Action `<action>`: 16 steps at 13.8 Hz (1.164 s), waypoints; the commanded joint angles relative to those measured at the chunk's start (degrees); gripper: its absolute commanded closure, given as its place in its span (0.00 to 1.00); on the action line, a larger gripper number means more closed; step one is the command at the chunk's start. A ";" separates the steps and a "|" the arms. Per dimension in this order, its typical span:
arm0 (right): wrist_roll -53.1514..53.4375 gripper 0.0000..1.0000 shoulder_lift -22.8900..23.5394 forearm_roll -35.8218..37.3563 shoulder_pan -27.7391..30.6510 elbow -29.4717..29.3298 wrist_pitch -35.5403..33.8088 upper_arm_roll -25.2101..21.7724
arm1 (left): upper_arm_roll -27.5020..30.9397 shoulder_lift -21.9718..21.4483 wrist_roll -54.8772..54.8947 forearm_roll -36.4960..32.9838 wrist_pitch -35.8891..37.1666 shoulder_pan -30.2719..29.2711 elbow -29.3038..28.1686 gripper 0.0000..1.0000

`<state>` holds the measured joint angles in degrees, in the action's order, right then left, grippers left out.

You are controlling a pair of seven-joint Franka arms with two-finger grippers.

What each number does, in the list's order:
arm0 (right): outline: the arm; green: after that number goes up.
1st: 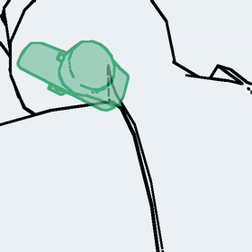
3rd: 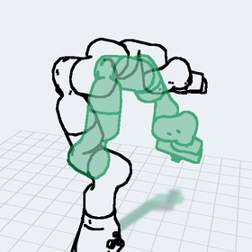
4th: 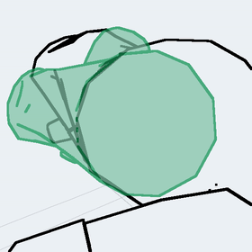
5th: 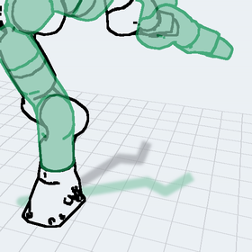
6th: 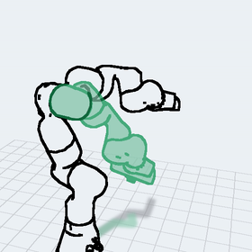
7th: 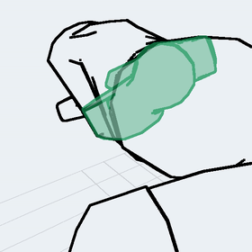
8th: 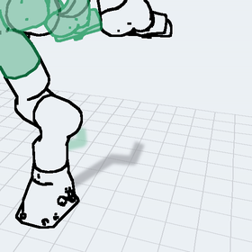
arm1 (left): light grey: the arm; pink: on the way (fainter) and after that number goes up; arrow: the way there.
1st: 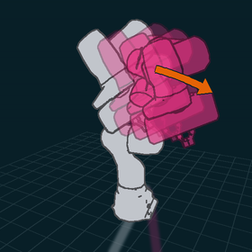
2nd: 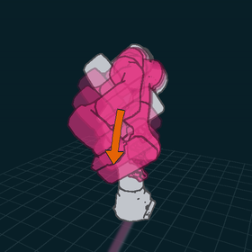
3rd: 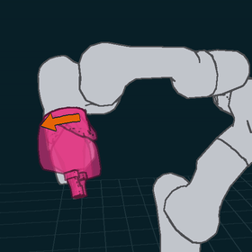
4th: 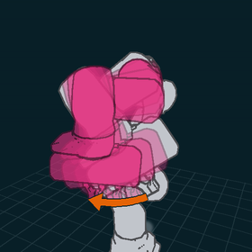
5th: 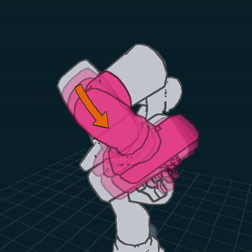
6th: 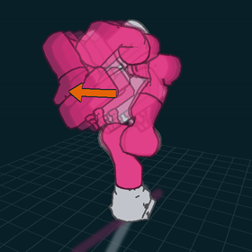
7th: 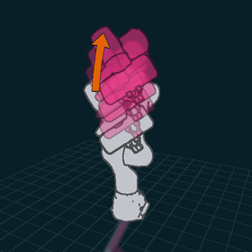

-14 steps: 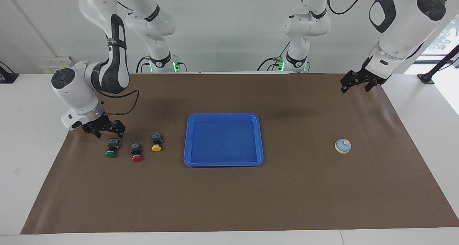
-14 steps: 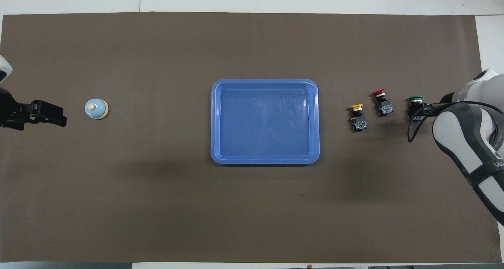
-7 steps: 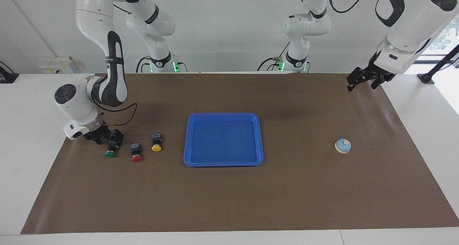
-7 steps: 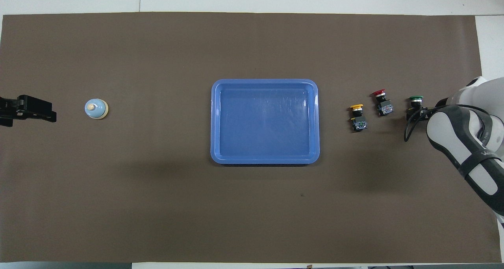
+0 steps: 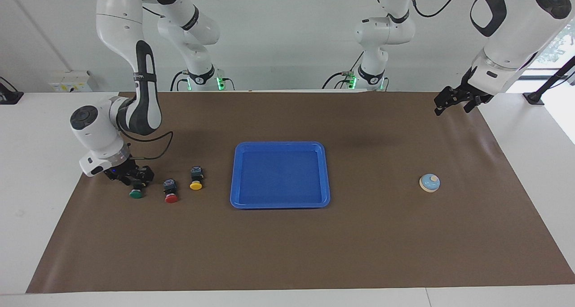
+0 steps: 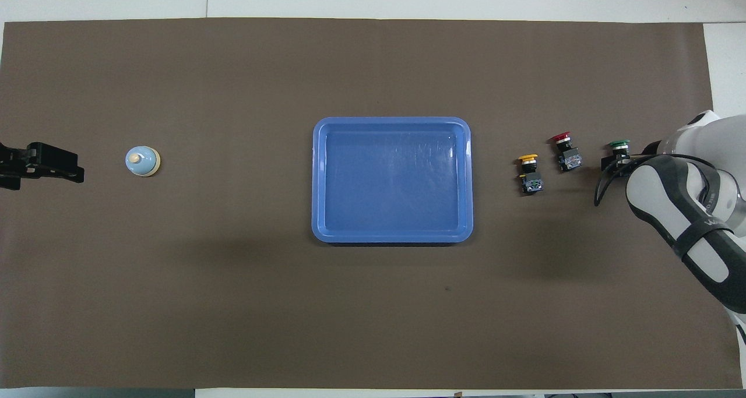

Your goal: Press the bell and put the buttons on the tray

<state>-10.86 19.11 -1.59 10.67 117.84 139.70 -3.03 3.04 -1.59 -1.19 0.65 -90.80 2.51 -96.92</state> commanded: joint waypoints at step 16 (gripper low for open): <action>28.73 1.00 -0.91 0.18 -20.39 -15.44 -21.74 0.74 | -2.77 -0.87 -0.48 -0.04 5.11 -0.13 3.58 0.00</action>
<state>8.45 18.34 -1.65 -3.61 102.71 119.55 -2.13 0.28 -1.77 -1.22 0.65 -86.33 2.53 -92.72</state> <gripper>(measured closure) 0.537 0.000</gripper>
